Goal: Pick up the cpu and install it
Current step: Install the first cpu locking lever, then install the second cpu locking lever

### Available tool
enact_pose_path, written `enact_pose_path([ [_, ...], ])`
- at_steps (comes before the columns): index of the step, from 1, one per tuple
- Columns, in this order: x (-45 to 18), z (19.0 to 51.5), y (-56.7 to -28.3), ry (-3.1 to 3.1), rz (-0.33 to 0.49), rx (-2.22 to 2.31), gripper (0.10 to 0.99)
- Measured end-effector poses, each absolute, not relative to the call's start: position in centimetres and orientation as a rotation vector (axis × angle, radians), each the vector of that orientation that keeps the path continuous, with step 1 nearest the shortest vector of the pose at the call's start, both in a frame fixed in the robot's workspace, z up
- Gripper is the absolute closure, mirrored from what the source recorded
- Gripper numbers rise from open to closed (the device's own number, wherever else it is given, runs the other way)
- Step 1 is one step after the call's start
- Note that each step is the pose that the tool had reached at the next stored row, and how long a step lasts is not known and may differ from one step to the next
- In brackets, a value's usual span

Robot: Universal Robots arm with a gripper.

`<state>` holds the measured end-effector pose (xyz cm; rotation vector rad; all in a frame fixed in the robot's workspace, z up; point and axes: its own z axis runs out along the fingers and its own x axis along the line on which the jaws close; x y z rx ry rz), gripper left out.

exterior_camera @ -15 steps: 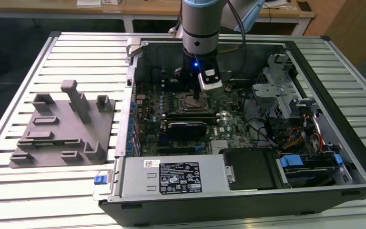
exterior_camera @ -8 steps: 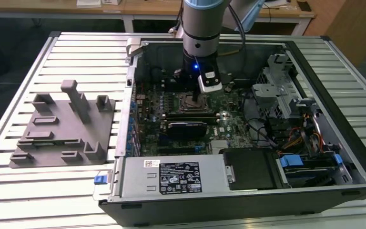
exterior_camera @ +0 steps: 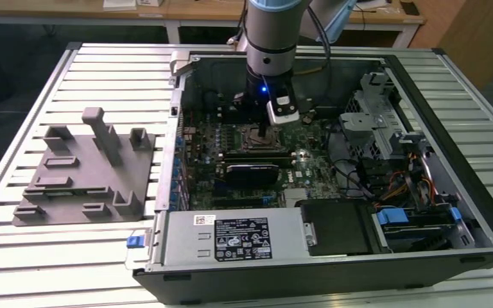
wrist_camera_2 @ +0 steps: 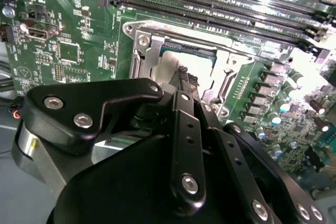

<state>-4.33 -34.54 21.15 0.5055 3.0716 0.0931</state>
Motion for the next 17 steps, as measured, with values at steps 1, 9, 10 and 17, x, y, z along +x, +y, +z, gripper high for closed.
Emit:
enact_pose_path([
  [1, -4.3, 21.4, -34.5, 3.072, 0.093, 0.505, 0.98],
  [9, -4.3, 22.9, -34.5, 3.072, 0.093, 0.505, 0.98],
  [10, -4.3, 22.9, -34.5, 3.072, 0.093, 0.505, 0.98],
  [17, -4.3, 23.1, -34.5, 3.072, 0.092, 0.506, 0.98],
])
